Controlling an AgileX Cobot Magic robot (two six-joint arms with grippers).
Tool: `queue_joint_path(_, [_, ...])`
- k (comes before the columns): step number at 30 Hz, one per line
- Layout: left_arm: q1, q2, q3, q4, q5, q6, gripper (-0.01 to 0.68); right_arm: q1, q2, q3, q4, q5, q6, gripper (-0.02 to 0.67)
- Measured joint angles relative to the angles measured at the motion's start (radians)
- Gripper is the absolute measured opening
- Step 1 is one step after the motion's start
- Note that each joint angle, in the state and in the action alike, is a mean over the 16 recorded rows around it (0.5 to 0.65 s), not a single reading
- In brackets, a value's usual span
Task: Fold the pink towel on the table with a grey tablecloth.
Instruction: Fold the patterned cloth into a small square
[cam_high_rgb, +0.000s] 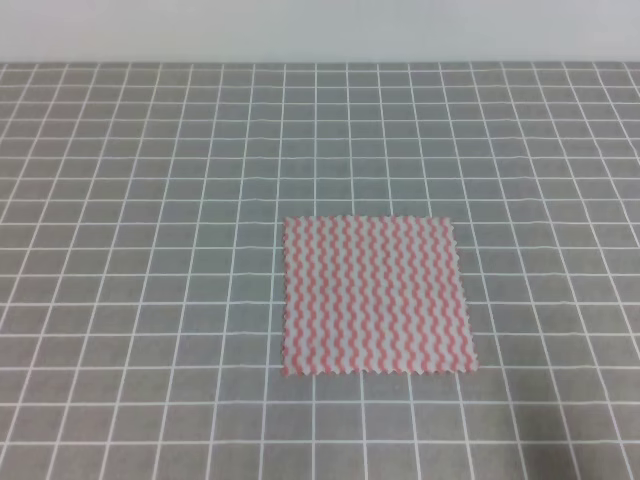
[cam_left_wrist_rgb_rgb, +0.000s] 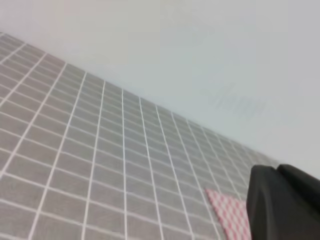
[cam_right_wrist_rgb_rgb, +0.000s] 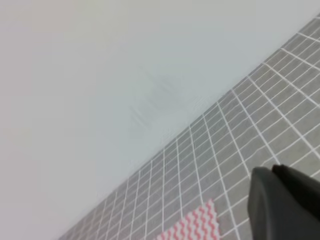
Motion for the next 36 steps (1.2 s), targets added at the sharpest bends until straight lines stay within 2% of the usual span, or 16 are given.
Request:
queue_joint_path(6, [0.0,0.001,-0.001,-0.037,0.019,-0.001,-0.004,0.0,0.0,-0.004,0.078,0.025,-0.022,-0.017])
queue_joint_path(13, [0.0,0.034,-0.042,-0.052,0.07,0.005,-0.003,0.0,0.039,-0.069,0.048,0.101,-0.048,-0.016])
queue_joint_path(22, [0.0,0.309,-0.242,-0.061,0.217,0.086,-0.003,0.0,0.291,-0.291,-0.076,0.295,-0.061,-0.017])
queue_joint_path(28, [-0.007,0.603,-0.387,-0.218,0.328,0.346,-0.003,0.0,0.541,-0.419,-0.12,0.433,-0.086,-0.017])
queue_joint_path(33, [-0.043,0.815,-0.459,-0.472,0.372,0.655,-0.003,0.013,0.726,-0.467,-0.053,0.517,-0.167,-0.017])
queue_joint_path(36, [-0.084,0.915,-0.484,-0.639,0.373,0.847,-0.003,0.066,0.811,-0.474,0.013,0.514,-0.216,-0.017])
